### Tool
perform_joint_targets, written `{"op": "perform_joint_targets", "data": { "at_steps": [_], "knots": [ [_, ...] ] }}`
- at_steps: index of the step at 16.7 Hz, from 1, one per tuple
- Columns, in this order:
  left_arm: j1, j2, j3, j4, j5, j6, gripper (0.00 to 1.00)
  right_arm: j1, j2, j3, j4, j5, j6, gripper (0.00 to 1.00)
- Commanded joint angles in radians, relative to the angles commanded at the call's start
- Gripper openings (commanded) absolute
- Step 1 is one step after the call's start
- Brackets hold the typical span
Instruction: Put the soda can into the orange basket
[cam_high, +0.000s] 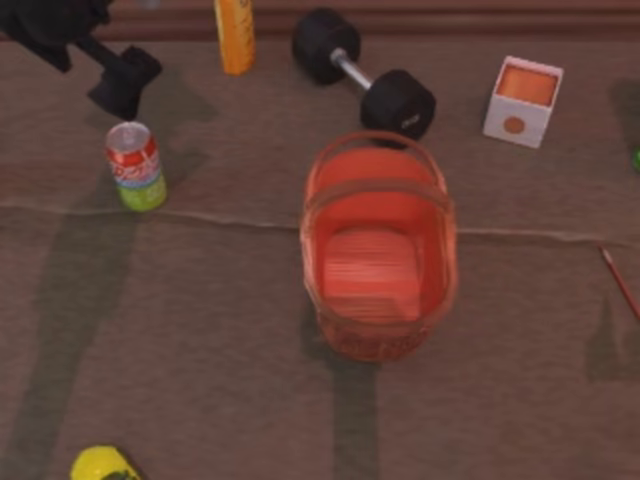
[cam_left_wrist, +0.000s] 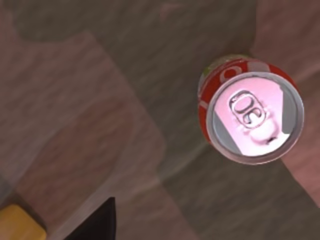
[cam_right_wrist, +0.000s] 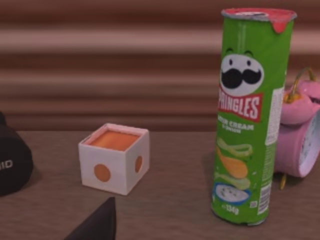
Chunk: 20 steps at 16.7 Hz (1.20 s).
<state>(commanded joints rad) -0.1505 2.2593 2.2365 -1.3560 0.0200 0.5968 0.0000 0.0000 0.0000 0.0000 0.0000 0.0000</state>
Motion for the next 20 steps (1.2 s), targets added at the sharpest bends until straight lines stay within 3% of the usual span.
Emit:
{"op": "perform_joint_targets", "data": {
  "at_steps": [4,8,15,20],
  "knots": [
    [-0.003,0.240,0.236,-0.137,-0.008,0.055,1.00,0.000,0.000,0.000,0.000,0.000,0.000,1.00],
    [-0.004,0.333,0.329,-0.190,-0.012,0.076,1.00,0.000,0.000,0.000,0.000,0.000,0.000,1.00],
    [-0.001,0.329,0.309,-0.172,-0.012,0.077,1.00,0.000,0.000,0.000,0.000,0.000,0.000,1.00],
    [-0.002,0.302,0.120,-0.018,-0.013,0.077,1.00,0.000,0.000,0.000,0.000,0.000,0.000,1.00]
  ]
}}
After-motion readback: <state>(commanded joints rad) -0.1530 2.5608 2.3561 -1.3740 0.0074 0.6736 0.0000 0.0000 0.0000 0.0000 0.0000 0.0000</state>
